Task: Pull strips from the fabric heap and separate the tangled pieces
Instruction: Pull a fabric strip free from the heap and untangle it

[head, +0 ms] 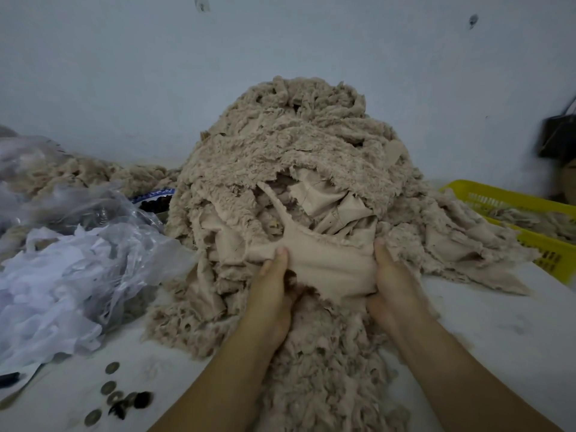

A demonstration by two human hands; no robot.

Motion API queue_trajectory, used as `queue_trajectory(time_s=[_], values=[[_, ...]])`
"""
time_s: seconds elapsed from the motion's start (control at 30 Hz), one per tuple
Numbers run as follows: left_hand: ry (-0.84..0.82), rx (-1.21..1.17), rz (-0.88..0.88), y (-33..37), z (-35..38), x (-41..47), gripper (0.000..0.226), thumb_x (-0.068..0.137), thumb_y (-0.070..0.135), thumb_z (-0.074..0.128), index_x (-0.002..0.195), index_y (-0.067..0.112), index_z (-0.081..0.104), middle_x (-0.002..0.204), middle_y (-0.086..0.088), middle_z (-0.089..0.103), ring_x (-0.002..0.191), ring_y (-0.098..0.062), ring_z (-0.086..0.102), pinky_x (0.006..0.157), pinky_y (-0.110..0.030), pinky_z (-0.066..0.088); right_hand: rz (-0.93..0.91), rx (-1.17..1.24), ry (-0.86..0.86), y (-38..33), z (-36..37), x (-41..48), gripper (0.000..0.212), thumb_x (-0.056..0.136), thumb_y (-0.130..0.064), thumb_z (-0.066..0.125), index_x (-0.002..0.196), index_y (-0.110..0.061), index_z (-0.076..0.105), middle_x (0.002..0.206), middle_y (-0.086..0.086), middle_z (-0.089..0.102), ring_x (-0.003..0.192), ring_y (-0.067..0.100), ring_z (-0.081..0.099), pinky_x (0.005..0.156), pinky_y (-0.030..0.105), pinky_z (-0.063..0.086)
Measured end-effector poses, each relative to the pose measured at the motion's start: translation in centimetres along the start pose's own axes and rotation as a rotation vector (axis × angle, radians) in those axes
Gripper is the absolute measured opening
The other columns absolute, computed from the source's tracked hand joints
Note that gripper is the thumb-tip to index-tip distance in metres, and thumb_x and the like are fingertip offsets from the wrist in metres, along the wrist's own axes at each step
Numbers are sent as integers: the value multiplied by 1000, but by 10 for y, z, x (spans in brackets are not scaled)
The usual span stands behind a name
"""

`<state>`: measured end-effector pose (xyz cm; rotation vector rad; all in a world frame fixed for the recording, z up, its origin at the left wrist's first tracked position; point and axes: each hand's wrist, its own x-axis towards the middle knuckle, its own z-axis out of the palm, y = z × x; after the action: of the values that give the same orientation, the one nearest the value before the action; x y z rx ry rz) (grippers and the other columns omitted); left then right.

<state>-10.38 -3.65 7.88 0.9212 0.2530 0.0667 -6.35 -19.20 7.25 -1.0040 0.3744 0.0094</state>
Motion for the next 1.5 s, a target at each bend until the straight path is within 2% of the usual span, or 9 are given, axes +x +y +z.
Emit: queue_trajectory(time_s=[0.1, 0.17, 0.33, 0.57, 0.8, 1.03, 1.2, 1.4, 1.5], values=[[-21, -388, -102, 9, -2, 4, 16, 100, 12, 55, 101, 0, 66, 95, -11, 76, 73, -15, 74, 54, -23, 59, -43, -59, 28, 6, 2, 2, 41, 98, -48, 56, 114, -12, 65, 106, 8, 73, 89, 22, 71, 67, 34, 58], [-24, -537, -135, 14, -5, 7, 16, 100, 6, 54, 103, -5, 65, 102, -20, 74, 89, -24, 72, 59, -30, 62, -40, -136, 48, 9, 2, 4, 50, 97, -51, 56, 122, -9, 62, 109, 9, 71, 96, 25, 69, 80, 39, 58], [-42, -584, -117, 16, -10, 12, 21, 97, 15, 59, 107, -3, 66, 103, -17, 75, 90, -27, 75, 68, -35, 64, -69, -252, 69, 14, 1, 9, 64, 96, -56, 54, 134, -4, 54, 123, 12, 65, 108, 29, 64, 99, 49, 52], [81, -609, -11, 28, -26, 23, 10, 96, 12, 62, 92, 5, 67, 72, -7, 72, 58, -15, 71, 57, -25, 59, -80, 29, 153, 10, -7, 17, 28, 100, -46, 53, 94, -20, 59, 90, 3, 69, 56, 15, 72, 41, 28, 52], [131, -431, -38, 29, -30, 27, 4, 93, 19, 66, 90, 16, 67, 76, 1, 69, 63, -8, 58, 46, -17, 44, -104, 33, 190, 7, -8, 17, 51, 101, -48, 51, 134, -9, 55, 120, 10, 67, 100, 28, 68, 81, 42, 58], [98, -386, -17, 29, -25, 22, 21, 96, 27, 62, 79, 18, 70, 71, 3, 69, 54, -6, 60, 41, -16, 42, -187, -12, 241, 9, -7, 17, 60, 98, -51, 53, 141, -10, 47, 93, -5, 61, 74, 10, 62, 44, 18, 50], [5, -534, 7, 34, -34, 21, 32, 101, 39, 50, 87, 18, 69, 77, 5, 68, 58, -7, 59, 43, -17, 38, -183, -24, 279, 7, -10, 19, 73, 92, -63, 54, 143, -11, 46, 133, 10, 60, 110, 30, 65, 93, 50, 56], [21, -578, 53, 32, -33, 22, 54, 102, 59, 36, 124, 17, 62, 124, -8, 64, 113, -23, 60, 81, -35, 55, -146, 49, 241, 4, -12, 17, 84, 83, -75, 54, 140, -13, 51, 128, 8, 64, 109, 27, 67, 95, 51, 55], [62, -548, 90, 33, -34, 25, 54, 101, 62, 34, 121, 20, 63, 122, -5, 65, 111, -21, 60, 79, -34, 54, -162, 77, 249, 0, -13, 15, 79, 86, -73, 52, 138, -13, 52, 128, 9, 65, 109, 27, 67, 94, 51, 55]])
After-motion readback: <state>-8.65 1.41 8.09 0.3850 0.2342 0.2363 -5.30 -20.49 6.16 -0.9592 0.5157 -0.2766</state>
